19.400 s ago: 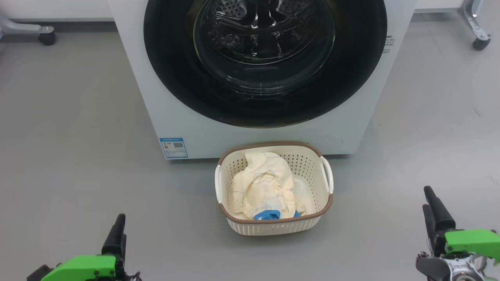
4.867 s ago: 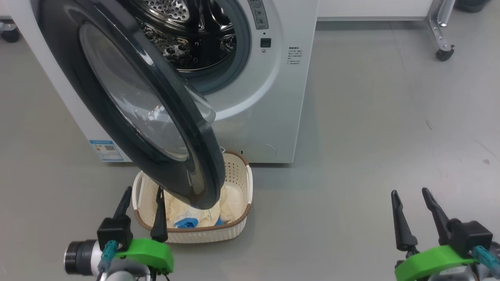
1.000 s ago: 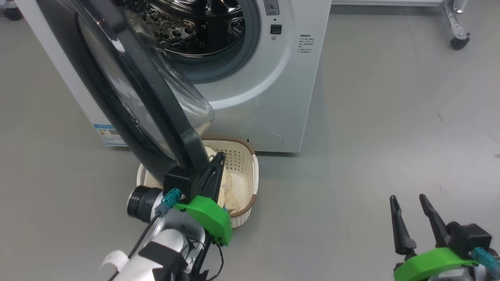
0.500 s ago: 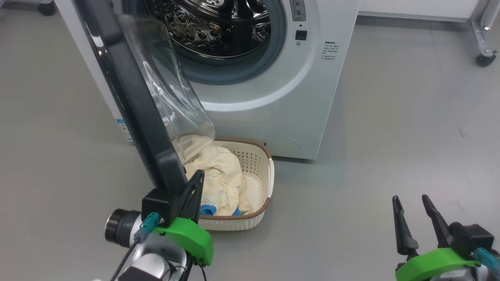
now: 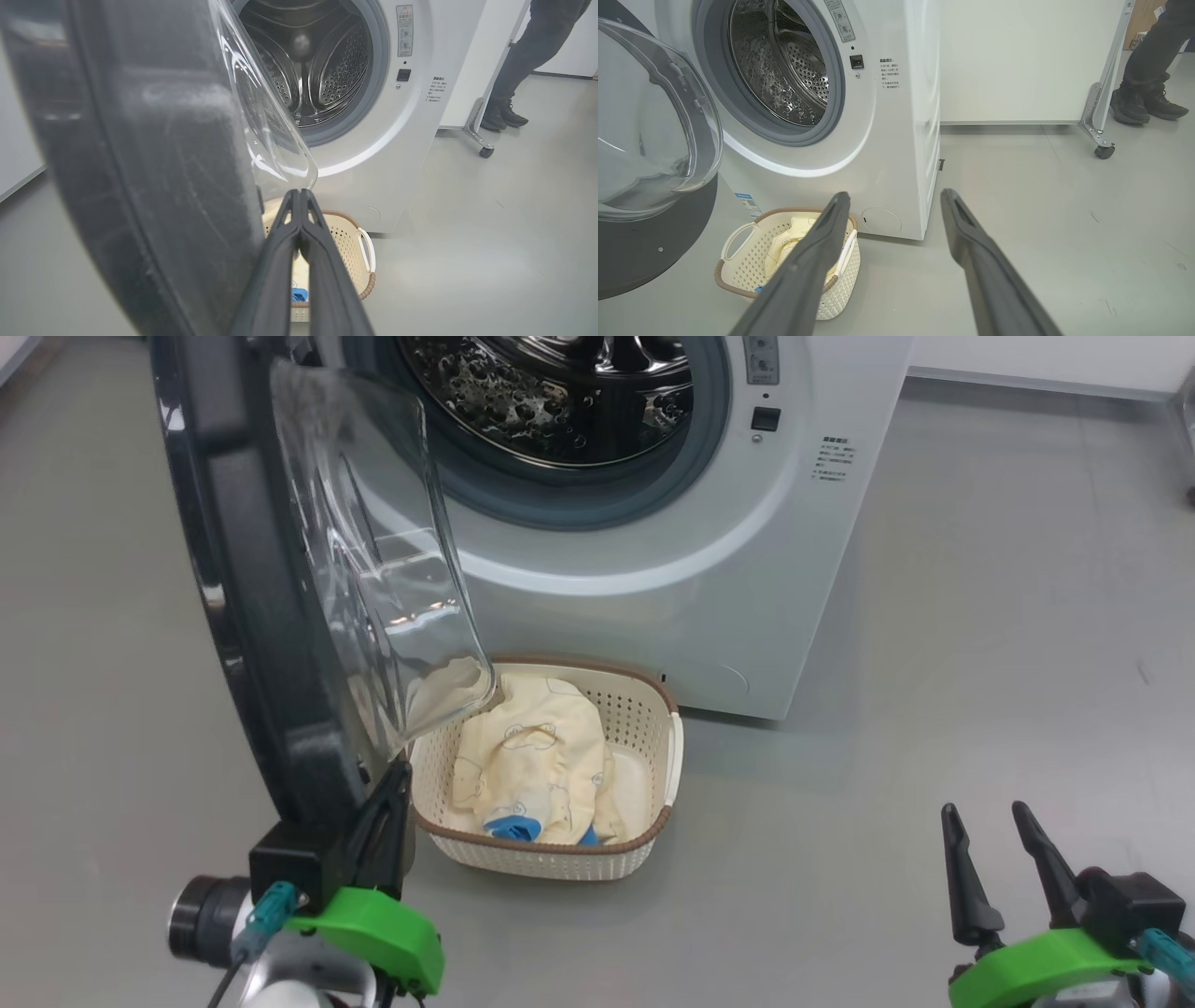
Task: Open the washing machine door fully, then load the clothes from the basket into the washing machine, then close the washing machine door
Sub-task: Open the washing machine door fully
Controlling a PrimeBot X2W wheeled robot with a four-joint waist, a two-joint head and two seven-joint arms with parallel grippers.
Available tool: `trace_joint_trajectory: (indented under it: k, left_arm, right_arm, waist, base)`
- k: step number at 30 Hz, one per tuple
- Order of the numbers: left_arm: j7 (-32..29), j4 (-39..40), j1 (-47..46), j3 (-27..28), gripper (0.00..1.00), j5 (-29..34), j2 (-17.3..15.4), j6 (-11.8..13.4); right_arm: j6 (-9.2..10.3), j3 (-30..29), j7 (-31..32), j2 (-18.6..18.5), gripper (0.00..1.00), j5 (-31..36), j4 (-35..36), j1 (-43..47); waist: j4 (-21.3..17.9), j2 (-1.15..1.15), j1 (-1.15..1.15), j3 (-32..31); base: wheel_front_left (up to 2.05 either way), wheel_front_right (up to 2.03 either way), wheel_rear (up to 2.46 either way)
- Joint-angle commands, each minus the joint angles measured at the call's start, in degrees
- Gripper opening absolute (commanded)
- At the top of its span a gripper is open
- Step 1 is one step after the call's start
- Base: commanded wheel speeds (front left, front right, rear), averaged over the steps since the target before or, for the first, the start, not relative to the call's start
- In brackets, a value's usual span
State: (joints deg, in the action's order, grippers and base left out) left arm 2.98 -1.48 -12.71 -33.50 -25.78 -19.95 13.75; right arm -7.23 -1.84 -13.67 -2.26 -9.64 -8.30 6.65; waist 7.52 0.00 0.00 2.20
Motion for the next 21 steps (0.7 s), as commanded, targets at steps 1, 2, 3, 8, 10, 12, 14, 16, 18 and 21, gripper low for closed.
trace_joint_trajectory:
  k: [1, 2, 3, 8, 10, 12, 14, 16, 18, 21]
  left_arm:
    - [0.5, 2.3, -1.8, 4.3, 0.00, -0.2, -2.6, 2.3]
    - [0.7, 2.7, -1.6, 4.6, 0.00, -0.3, -2.9, 2.6]
    - [0.7, 3.1, -1.3, 4.9, 0.00, -0.4, -3.2, 2.8]
    - [0.8, 4.4, -0.4, 6.1, 0.00, -0.7, -4.2, 3.8]
    - [0.9, 4.5, -0.3, 6.3, 0.00, -0.8, -4.3, 4.0]
    - [1.0, 4.6, 0.1, 6.9, 0.00, -1.0, -4.6, 4.5]
    - [1.2, 4.7, 0.4, 7.4, 0.00, -1.3, -4.7, 4.8]
    - [1.4, 4.3, 0.6, 7.9, 0.00, -1.6, -4.9, 5.2]
    - [1.7, 3.7, 0.8, 8.7, 0.00, -2.1, -5.1, 5.5]
    - [2.6, 2.2, 1.0, 10.4, 0.00, -3.0, -5.3, 6.0]
  right_arm:
    - [-0.25, 0.8, -0.2, -0.6, 1.00, 0.3, 1.9, -2.1]
    - [-0.25, 0.8, -0.2, -0.6, 1.00, 0.3, 1.9, -2.1]
    - [-0.25, 0.7, -0.2, -0.6, 1.00, 0.4, 1.9, -2.1]
    - [-0.25, 0.5, 0.0, -0.6, 1.00, 0.6, 1.9, -2.4]
    - [-0.25, 0.4, 0.0, -0.6, 1.00, 0.5, 1.9, -2.5]
    - [-0.25, 0.5, 0.1, -0.6, 1.00, 0.5, 1.9, -2.6]
    - [-0.25, 0.5, 0.1, -0.6, 1.00, 0.6, 1.9, -2.8]
    - [-0.25, 0.5, 0.1, -0.6, 1.00, 0.7, 2.0, -2.9]
    - [-0.25, 0.6, 0.2, -0.6, 1.00, 0.6, 2.1, -3.2]
    - [-0.25, 0.5, 0.3, -0.6, 1.00, 0.7, 2.1, -3.4]
  waist:
    - [0.7, 0.00, 0.00, 0.3]
    - [1.1, 0.00, 0.00, 0.4]
    - [1.4, 0.00, 0.00, 0.5]
    - [3.4, 0.00, 0.00, 1.1]
    - [3.8, 0.00, 0.00, 1.1]
    - [4.6, 0.00, 0.00, 1.2]
    - [5.3, 0.00, 0.00, 1.4]
    - [5.9, 0.00, 0.00, 1.5]
    - [6.3, 0.00, 0.00, 1.7]
    - [6.7, 0.00, 0.00, 1.8]
  base:
    - [0.00, 0.00, 0.00]
    - [0.00, 0.00, 0.00]
    - [0.00, 0.00, 0.00]
    - [0.00, 0.00, 0.00]
    - [0.00, 0.00, 0.00]
    - [0.00, 0.00, 0.00]
    - [0.00, 0.00, 0.00]
    - [0.00, 0.00, 0.00]
    - [0.00, 0.00, 0.00]
    - [0.00, 0.00, 0.00]
